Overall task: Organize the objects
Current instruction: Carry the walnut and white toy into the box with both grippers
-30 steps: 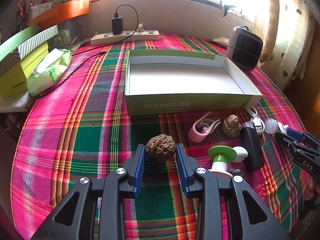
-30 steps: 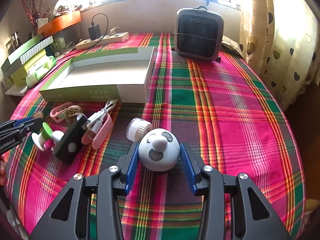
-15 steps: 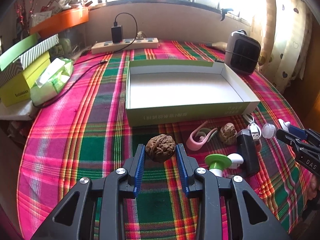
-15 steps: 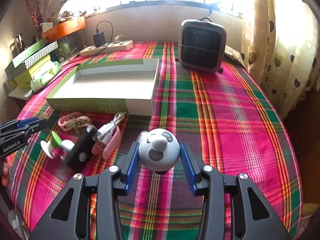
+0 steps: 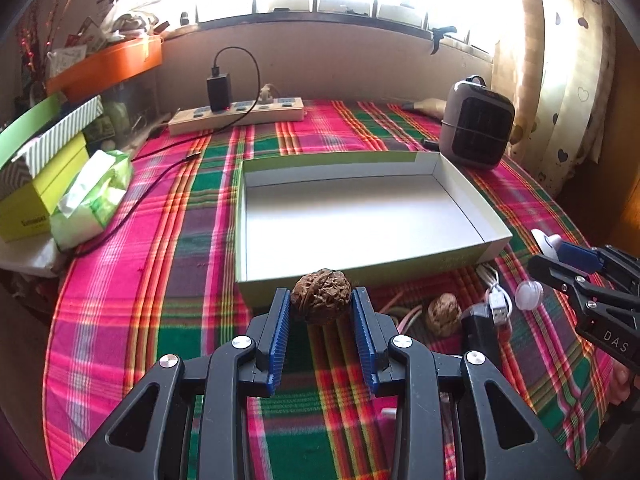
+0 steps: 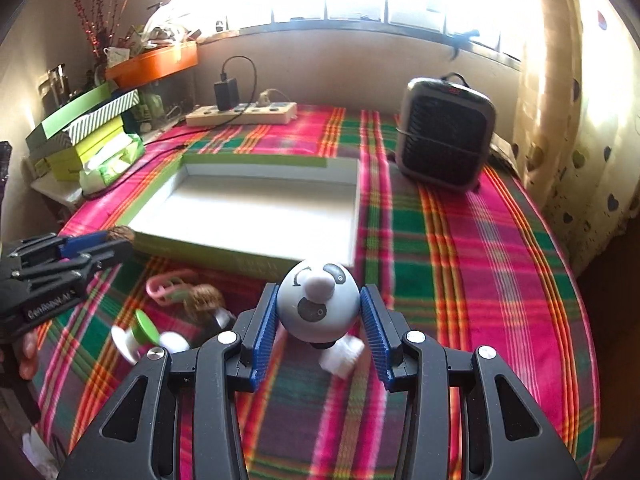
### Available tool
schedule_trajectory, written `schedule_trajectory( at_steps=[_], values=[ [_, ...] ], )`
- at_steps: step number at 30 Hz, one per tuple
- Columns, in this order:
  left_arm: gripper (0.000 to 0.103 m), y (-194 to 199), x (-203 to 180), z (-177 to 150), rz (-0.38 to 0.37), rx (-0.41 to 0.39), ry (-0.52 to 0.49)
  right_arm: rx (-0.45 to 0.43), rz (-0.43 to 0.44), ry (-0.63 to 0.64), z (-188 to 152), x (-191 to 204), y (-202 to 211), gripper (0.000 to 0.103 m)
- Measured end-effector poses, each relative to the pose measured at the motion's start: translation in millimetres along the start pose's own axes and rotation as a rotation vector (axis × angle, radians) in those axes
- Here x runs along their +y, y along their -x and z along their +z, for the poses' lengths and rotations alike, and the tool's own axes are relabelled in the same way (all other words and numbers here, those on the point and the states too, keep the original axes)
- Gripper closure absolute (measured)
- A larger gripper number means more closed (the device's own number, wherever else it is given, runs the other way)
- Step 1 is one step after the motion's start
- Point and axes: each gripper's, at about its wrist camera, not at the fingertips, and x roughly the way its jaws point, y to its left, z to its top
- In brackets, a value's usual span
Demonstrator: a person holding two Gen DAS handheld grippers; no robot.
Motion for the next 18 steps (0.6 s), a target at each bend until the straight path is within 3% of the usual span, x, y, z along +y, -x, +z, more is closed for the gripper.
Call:
schedule_trajectory(
  at_steps=[18],
  values=[
    [0.074,-38,3,42,-0.008,0.007,-0.033,0.032,0.058,0.028,48,19,-52,0.060]
  ],
)
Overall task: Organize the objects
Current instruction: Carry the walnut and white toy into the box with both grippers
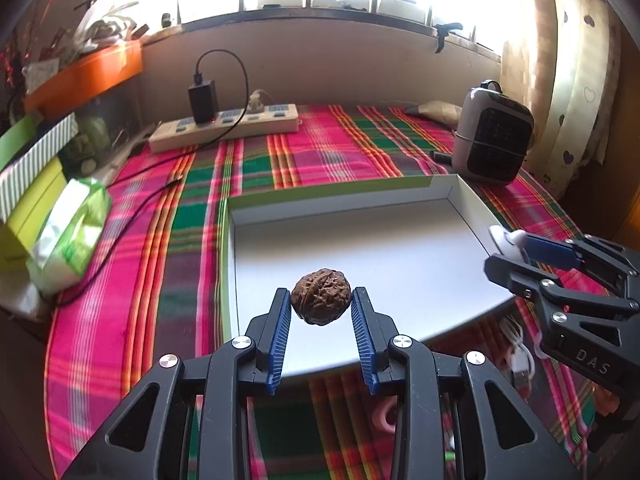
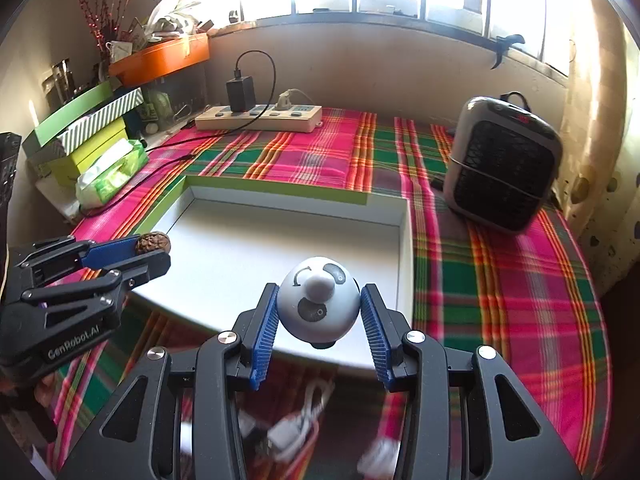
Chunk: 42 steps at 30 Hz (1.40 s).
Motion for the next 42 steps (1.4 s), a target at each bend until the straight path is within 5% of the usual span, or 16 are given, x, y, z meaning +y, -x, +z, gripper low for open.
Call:
schedule_trajectory(
  at_steps=[25,42],
  values=[
    [0.074,-73,17,36,0.022,0.100,0.015,0.110,-0.035,0.028,46,-2,-82,0.060],
    [0.074,-77,14,38,0.046,0.096,-0.018,0.141,-0.068,0.051,47,3,-96,0.060]
  ],
)
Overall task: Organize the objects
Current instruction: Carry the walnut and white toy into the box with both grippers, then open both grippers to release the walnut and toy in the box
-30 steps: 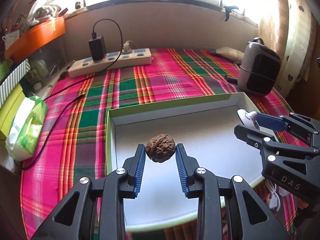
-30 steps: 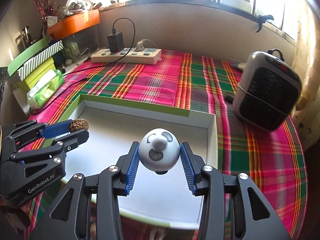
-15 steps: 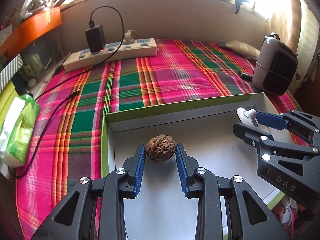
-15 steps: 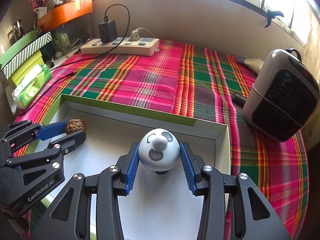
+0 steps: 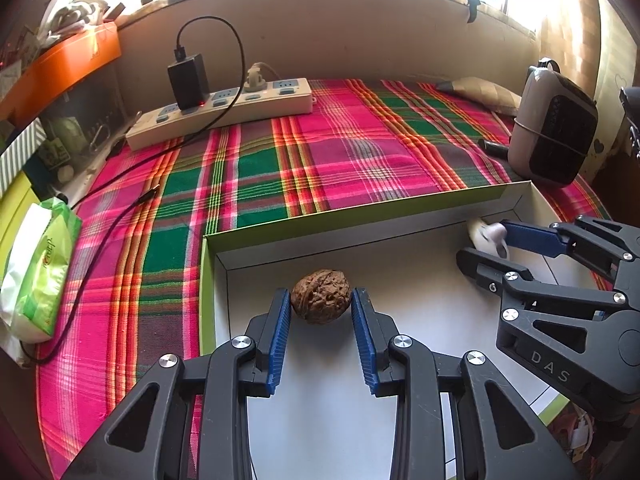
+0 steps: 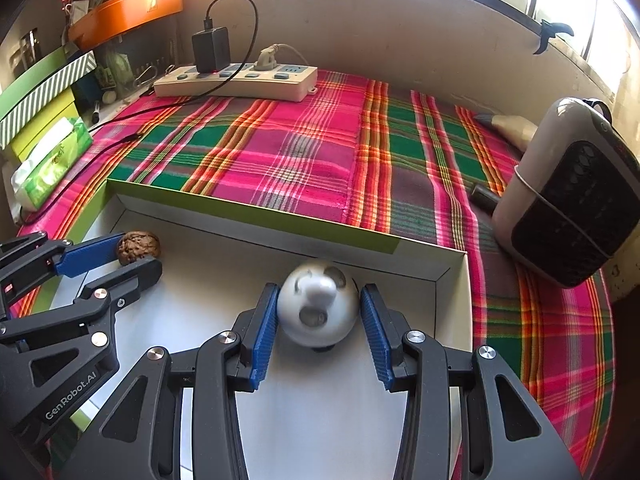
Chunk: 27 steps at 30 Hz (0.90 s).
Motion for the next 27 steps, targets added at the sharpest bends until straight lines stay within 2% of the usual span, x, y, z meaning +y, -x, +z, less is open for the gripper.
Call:
schedule_trajectory(
  at_steps=[8,11,17,21,27],
  values=[
    [0.072,2,1,-1,0.013,-0.005,0.000,0.003,0.002,-0.016,-1,-1,0,0.060],
    [0.069,3,2,-1,0.011,-0.005,0.008,-0.003,-0.001,-0.023,-1,-1,2,0.053],
    [0.065,12,1,-2,0.019,-0.025,0.003,-0.018,-0.006,-0.040,-3,-4,9,0.051],
    [0.065,20,0,-5,0.013,-0.036,0.003,-0.036,0.004,-0.056,-5,-5,17,0.046],
    [0.065,33,1,-13,0.021,-0.047,0.013,-0.061,0.005,-0.059,-13,-4,34,0.046]
  ],
)
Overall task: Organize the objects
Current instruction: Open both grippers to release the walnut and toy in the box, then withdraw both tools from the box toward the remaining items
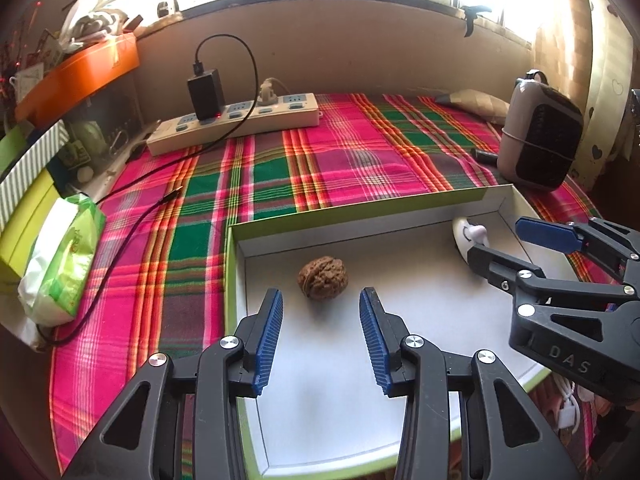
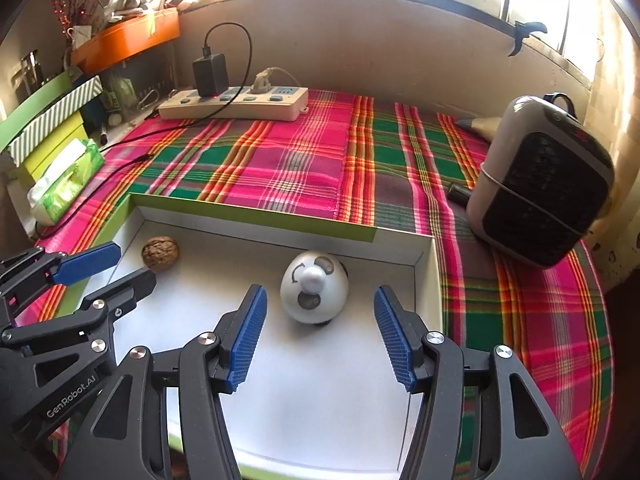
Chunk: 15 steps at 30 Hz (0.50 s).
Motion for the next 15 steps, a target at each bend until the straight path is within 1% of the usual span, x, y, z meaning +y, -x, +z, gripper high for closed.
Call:
schedule_trajectory(
  at_steps=[6,10,15],
  values=[
    [0.065,18,1,-9,-0.001,-0.018,0.012,-0.036,0.016,-0.007,-11,3,24,0.046],
    [0.065,31,-4,-18,0.012,-0.033,-0.001,-0.047,0.025,-0.014,-21,5,36,0.046],
    [0.065,48,-11,-29,0.008,-0.055,-0.011,-0.062,0.025,-0.018,-33,7,50,0.046]
  ],
)
